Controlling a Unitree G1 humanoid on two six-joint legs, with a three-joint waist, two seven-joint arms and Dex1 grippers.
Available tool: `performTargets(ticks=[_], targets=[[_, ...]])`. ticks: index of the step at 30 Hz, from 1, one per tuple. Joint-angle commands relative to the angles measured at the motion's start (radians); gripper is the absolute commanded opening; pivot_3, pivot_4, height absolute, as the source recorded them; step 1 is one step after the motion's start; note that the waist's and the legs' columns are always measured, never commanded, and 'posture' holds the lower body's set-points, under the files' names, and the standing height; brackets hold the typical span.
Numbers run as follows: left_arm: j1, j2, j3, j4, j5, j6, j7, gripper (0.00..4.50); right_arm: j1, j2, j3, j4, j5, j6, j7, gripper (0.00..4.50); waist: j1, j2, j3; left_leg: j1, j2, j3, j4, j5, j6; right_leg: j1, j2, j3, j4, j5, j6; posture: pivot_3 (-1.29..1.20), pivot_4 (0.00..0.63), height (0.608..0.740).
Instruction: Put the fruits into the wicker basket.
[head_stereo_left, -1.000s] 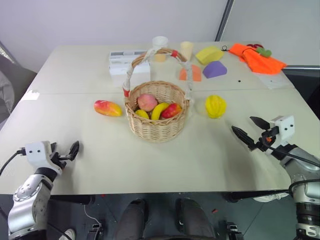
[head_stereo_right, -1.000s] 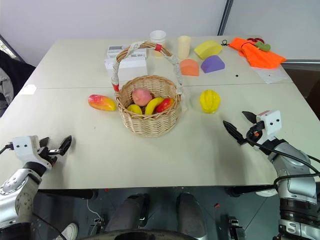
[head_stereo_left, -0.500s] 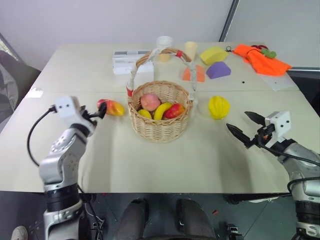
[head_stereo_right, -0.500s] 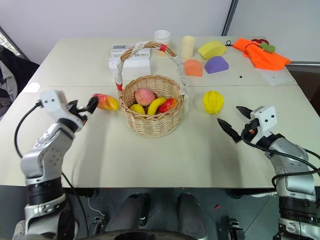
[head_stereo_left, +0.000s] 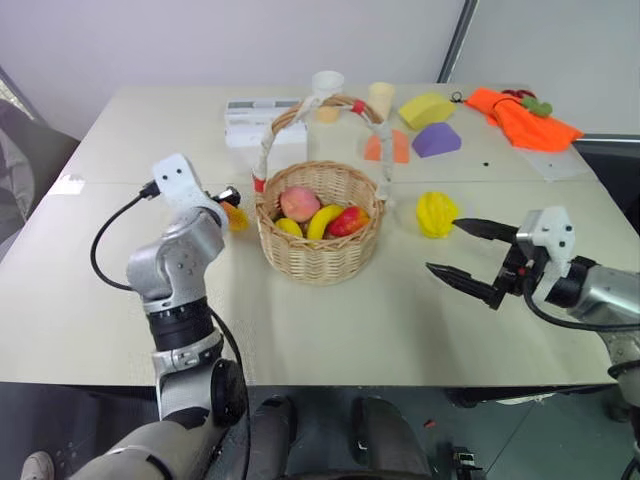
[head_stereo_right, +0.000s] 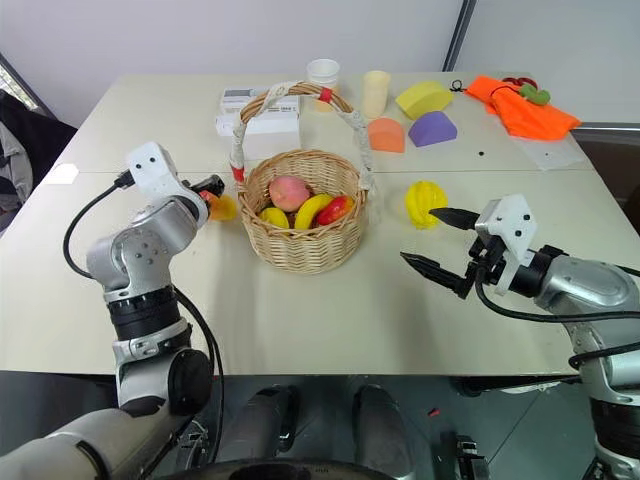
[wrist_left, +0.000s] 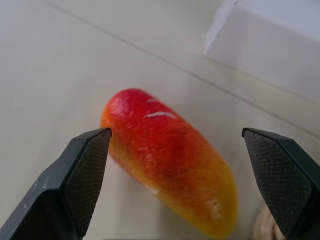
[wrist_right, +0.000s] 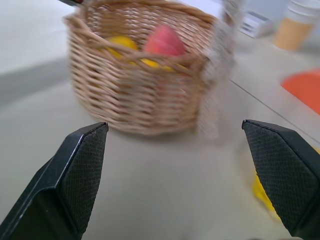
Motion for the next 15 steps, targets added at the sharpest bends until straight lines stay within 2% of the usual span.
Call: performTargets(ticks=[1,7,11,13,15], targets=[[-0.048,-0.012,0.024,0.034,0.033,0.029,0.037,4.5,-0.055,-0.009,-0.007,-0.077,0.059,0.027,-0.015,4.47,0.001,-0.002,0.0,0.0,0.0,0.0,0.0,0.0,0.0,0.0,0.0,0.0,0.0,0.0,0.0,0.0,0.15,0.74],[-0.08,-0.024,0.061,0.108,0.048,0.054,0.043,4.5,-0.076,0.011,0.029,-0.104,0.064,0.036,-0.032,4.47,0.001,-0.002,0.0,-0.001,0.0,0.0,0.0,0.0,-0.001,0.0,-0.001,0.0,-0.001,-0.001,0.001,0.0,0.15,0.74],[-0.08,-0.013,0.059,0.132,0.069,0.016,0.037,3.29,-0.091,0.027,0.049,-0.111,0.07,0.036,-0.042,4.5,-0.002,-0.002,0.0,0.0,0.0,0.0,0.0,0.001,-0.001,0.0,-0.001,0.0,0.0,-0.001,0.001,0.0,0.15,0.74],[-0.071,0.01,0.042,0.131,0.077,0.007,0.012,2.19,-0.093,0.028,0.054,-0.11,0.065,0.032,-0.04,4.5,-0.001,-0.002,0.0,0.0,0.0,0.0,0.0,0.001,-0.002,0.0,-0.001,0.0,0.0,-0.001,0.001,0.0,0.15,0.74],[-0.064,0.019,0.039,0.125,0.08,0.003,-0.004,1.72,-0.095,0.028,0.055,-0.109,0.064,0.031,-0.04,4.5,-0.001,-0.002,0.0,0.0,0.0,0.0,-0.001,0.001,-0.002,0.0,-0.001,0.0,0.0,-0.001,0.001,0.0,0.15,0.74]])
